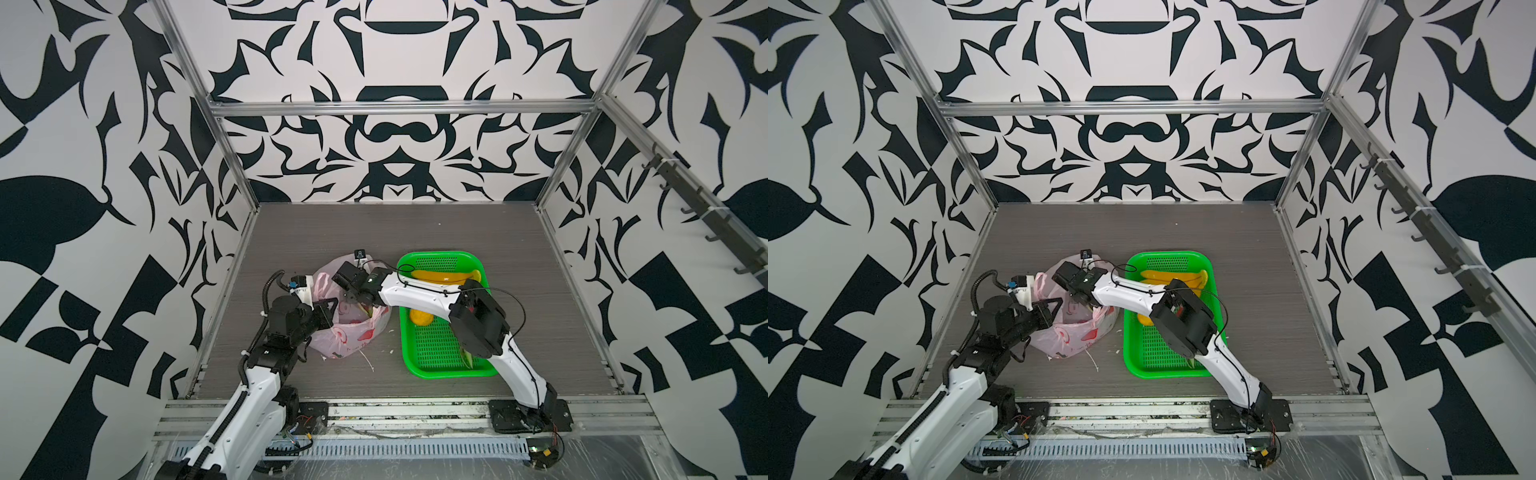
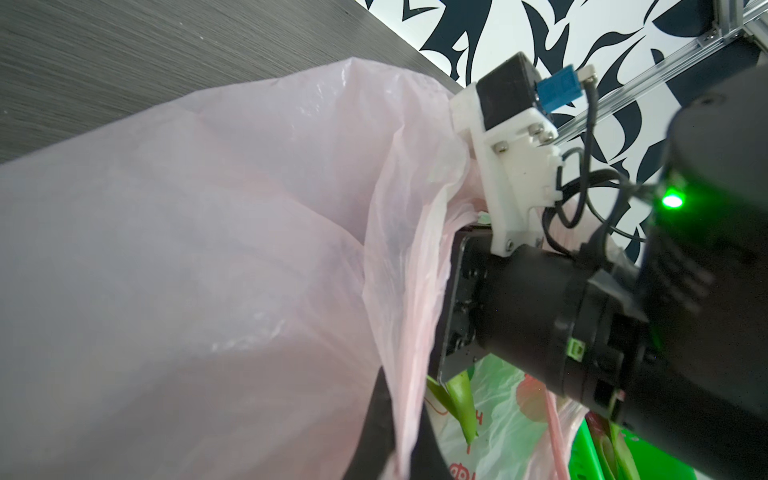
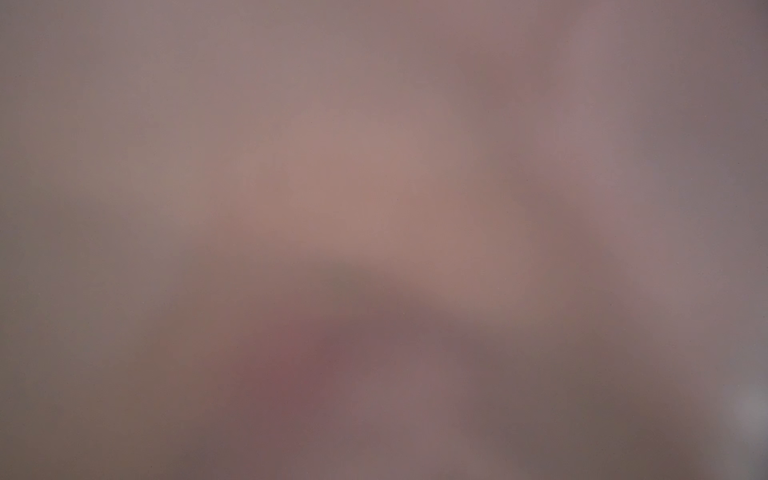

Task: Untie the knot of the plastic bag and take out the fruit
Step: 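Close the right gripper on the red dragon fruit inside the pink bag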

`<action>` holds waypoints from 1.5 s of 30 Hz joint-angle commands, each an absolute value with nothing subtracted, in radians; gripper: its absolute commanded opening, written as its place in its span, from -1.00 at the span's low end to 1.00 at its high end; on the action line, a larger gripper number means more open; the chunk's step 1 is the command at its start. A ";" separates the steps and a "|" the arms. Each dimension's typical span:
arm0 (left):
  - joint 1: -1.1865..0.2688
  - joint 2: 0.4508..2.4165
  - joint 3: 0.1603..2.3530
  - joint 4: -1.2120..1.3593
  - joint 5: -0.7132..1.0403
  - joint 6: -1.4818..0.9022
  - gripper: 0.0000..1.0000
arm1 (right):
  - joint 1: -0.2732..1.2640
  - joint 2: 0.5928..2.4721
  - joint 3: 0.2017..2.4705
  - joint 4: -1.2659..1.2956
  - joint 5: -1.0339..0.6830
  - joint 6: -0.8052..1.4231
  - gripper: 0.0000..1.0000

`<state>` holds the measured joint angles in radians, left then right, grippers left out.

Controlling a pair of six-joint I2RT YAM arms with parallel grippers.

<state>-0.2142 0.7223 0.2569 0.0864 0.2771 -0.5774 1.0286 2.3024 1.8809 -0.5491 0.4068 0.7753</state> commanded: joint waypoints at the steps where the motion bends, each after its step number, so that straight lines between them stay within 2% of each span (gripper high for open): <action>1: -0.213 0.723 0.245 0.106 0.265 -0.579 -1.00 | 1.032 2.240 1.867 -0.547 0.398 0.753 0.01; 6: -0.213 0.721 0.244 0.106 0.258 -0.583 -1.00 | 1.043 2.209 1.851 -0.536 0.390 0.736 -0.34; 18: -0.214 0.730 0.244 0.115 0.238 -0.588 -1.00 | 1.082 2.150 1.827 -0.529 0.377 0.697 -0.54; 45: -0.213 0.774 0.295 0.116 0.173 -0.562 -1.00 | 1.126 2.010 1.658 -0.403 0.293 0.605 -0.60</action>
